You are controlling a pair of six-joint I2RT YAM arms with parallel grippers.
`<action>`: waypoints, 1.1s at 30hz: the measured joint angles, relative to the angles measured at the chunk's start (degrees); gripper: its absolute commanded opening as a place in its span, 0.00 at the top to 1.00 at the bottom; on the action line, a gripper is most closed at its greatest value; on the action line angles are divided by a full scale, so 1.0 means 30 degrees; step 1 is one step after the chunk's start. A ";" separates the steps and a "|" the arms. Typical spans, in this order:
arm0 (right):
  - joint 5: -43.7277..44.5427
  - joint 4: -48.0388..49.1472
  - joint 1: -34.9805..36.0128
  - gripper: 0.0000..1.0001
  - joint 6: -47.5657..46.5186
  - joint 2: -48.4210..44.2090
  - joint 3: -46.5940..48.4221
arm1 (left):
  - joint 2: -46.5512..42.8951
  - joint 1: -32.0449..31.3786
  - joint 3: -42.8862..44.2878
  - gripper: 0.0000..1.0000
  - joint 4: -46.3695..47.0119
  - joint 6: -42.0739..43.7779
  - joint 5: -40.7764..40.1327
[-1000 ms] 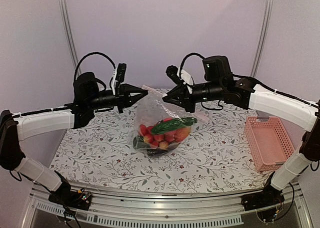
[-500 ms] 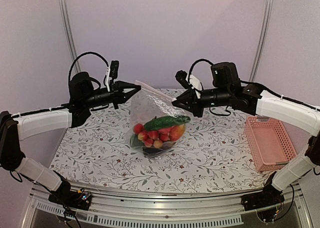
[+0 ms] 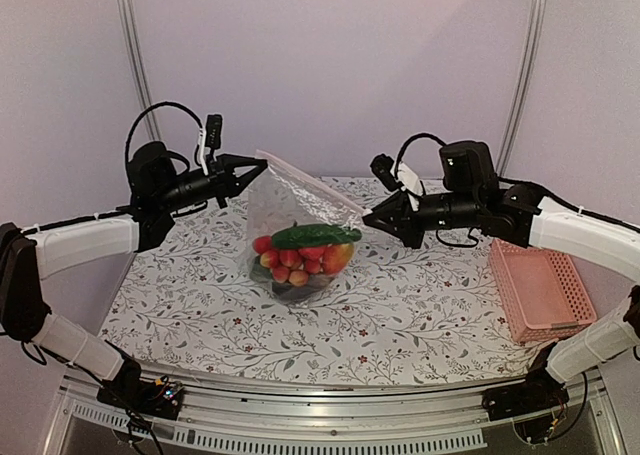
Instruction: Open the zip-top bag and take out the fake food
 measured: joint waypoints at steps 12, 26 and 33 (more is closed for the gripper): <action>0.0452 -0.0080 -0.0117 1.00 0.0867 -0.1486 -0.1545 | 0.0051 0.0619 -0.0066 1.00 0.0758 -0.0707 0.0517; -0.1399 -0.2601 0.0087 0.54 0.0393 -0.0124 0.1275 | 0.1275 0.0423 0.1071 1.00 0.1566 -0.0699 0.3745; -0.1909 -0.2790 0.0124 0.56 0.0430 0.0860 0.5144 | 0.1428 0.0102 0.1341 1.00 0.1333 -0.0415 0.4962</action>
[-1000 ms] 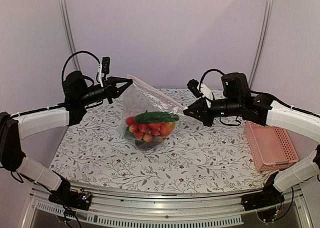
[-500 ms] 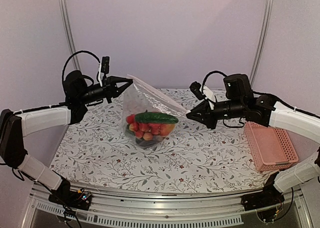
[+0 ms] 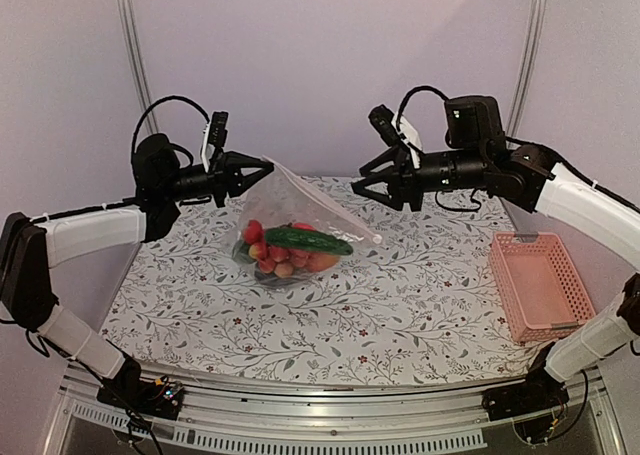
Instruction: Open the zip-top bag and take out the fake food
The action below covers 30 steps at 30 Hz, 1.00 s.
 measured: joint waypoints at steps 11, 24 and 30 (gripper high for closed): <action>-0.0627 -0.1100 0.0226 0.66 0.0066 0.3679 0.2324 | 0.0168 -0.0277 0.0415 1.00 -0.0262 0.0160 0.0532; -0.1027 -0.1974 0.0699 1.00 0.0233 0.4714 0.3286 | 0.1282 -0.0488 0.1756 1.00 -0.0969 0.0131 -0.0240; -0.1836 -0.0729 0.0699 1.00 0.1763 0.5202 0.3716 | 0.3446 -0.0627 0.4794 0.83 -0.3563 -0.0306 -0.2579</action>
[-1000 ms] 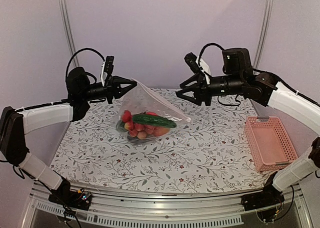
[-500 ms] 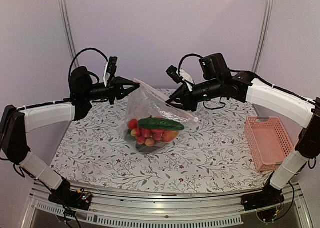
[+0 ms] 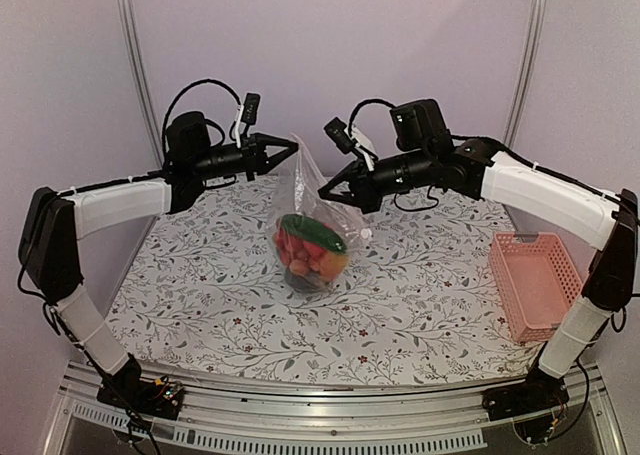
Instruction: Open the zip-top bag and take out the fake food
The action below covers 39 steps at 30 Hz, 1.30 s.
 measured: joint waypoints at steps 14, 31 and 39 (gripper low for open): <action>0.1042 0.5209 -0.0066 1.00 0.7002 0.0889 -0.1355 | -0.0357 0.1807 0.0408 0.61 -0.5785 -0.4721 -0.6550; 0.1384 0.6812 -0.0299 1.00 0.8888 0.1231 -0.1406 | -0.4408 -0.2936 -0.2433 0.49 -0.8400 -0.9610 -0.8648; 0.1384 0.6929 -0.0328 1.00 0.9027 0.1239 -0.1406 | -0.5289 -0.4065 -0.3330 0.55 -0.8874 -1.2116 -1.0134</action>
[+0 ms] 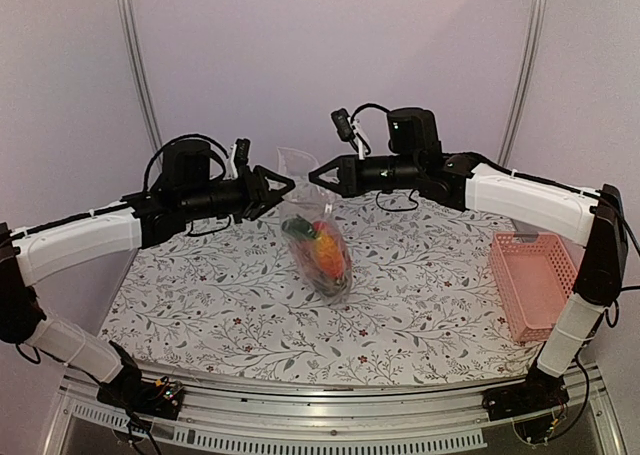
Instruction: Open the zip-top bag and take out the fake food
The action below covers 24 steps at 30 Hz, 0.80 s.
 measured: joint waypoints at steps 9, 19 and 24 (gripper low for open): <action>0.0000 0.0015 -0.0007 1.00 0.0000 0.0000 0.0000 | 0.0546 -0.0175 0.0146 0.74 0.0000 -0.1632 -0.0131; -0.0015 0.0168 -0.0029 1.00 0.0000 0.0000 -0.0036 | 0.0364 0.0080 0.0131 1.00 -0.0197 -0.2637 -0.0226; -0.0197 0.0729 -0.0102 1.00 0.0087 0.0131 -0.0029 | -0.0255 0.1749 0.0707 1.00 -0.0823 -0.1603 -0.0131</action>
